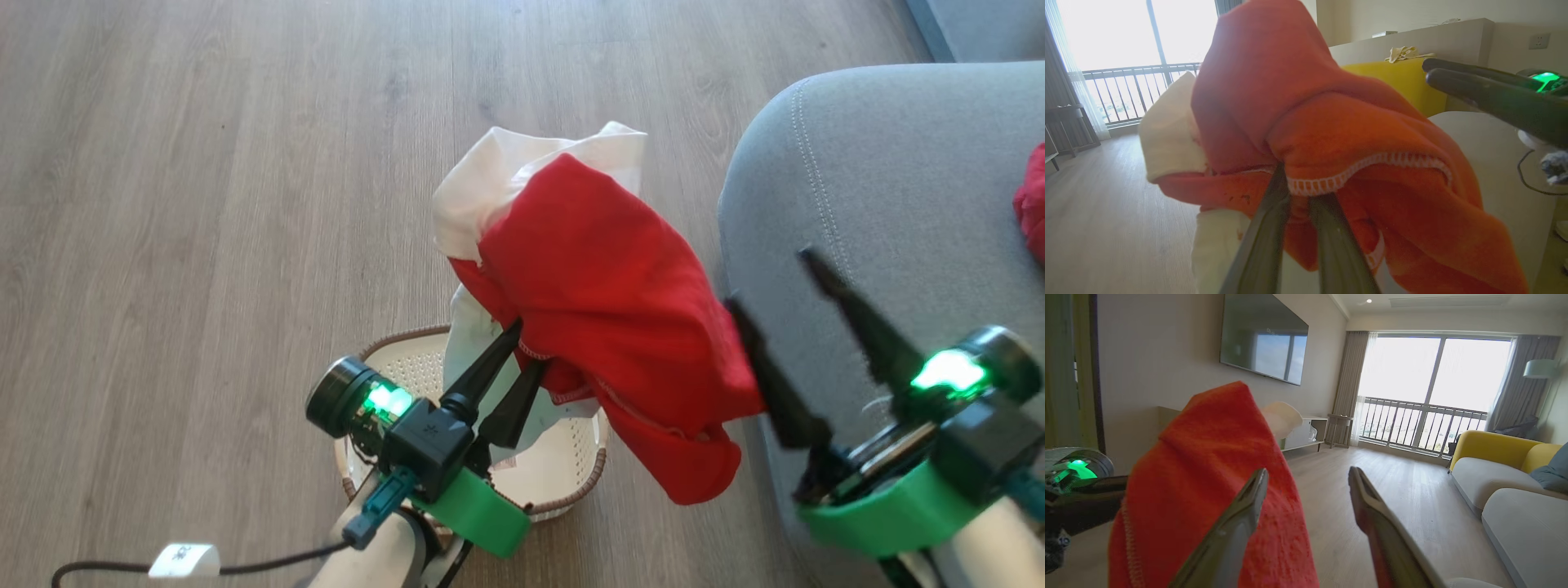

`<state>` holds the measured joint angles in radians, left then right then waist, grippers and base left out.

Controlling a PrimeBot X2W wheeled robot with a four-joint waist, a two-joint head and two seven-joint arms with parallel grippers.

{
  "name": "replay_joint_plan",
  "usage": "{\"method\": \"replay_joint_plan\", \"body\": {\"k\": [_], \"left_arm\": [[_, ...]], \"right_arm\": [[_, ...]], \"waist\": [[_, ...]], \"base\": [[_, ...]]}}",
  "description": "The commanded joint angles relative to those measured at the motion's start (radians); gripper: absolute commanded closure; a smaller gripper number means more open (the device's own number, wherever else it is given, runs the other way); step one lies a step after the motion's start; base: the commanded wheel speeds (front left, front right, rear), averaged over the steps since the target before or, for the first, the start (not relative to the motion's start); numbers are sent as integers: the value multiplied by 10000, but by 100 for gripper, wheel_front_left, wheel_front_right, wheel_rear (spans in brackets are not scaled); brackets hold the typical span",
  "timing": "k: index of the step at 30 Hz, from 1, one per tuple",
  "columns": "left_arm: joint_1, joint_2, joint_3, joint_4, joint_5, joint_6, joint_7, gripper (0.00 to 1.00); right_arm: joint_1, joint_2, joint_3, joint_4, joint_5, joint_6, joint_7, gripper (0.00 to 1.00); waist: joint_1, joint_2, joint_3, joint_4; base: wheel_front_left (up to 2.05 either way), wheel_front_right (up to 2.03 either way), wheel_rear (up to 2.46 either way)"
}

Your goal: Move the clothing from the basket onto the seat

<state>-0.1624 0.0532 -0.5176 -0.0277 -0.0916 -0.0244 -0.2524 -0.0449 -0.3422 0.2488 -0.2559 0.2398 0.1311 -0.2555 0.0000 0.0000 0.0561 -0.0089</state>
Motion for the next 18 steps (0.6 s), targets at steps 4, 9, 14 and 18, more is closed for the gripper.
{"method": "replay_joint_plan", "body": {"k": [4, 9, 14, 18], "left_arm": [[-565, -30, 442, -323, 190, -72, -93, 100], [-570, -30, 479, -342, 217, -93, -93, 100], [-560, -30, 361, -369, 287, -145, -93, 100], [-567, -30, 184, -456, 368, -209, -93, 100]], "right_arm": [[10, -1085, 1256, -575, 312, -4, -63, 0], [-60, -1609, 2218, -409, 424, -4, -63, 0], [-175, -1782, 2829, 172, 312, -4, -63, 0], [-311, -1781, 3098, 796, -43, -4, -63, 0]], "waist": [[0, 0, 34, -43], [0, 0, 24, -95], [0, 0, -59, -102], [0, 0, -121, -78]], "base": [[0, 0, 0], [0, 0, 0], [0, 0, 0], [0, 0, 0]]}}
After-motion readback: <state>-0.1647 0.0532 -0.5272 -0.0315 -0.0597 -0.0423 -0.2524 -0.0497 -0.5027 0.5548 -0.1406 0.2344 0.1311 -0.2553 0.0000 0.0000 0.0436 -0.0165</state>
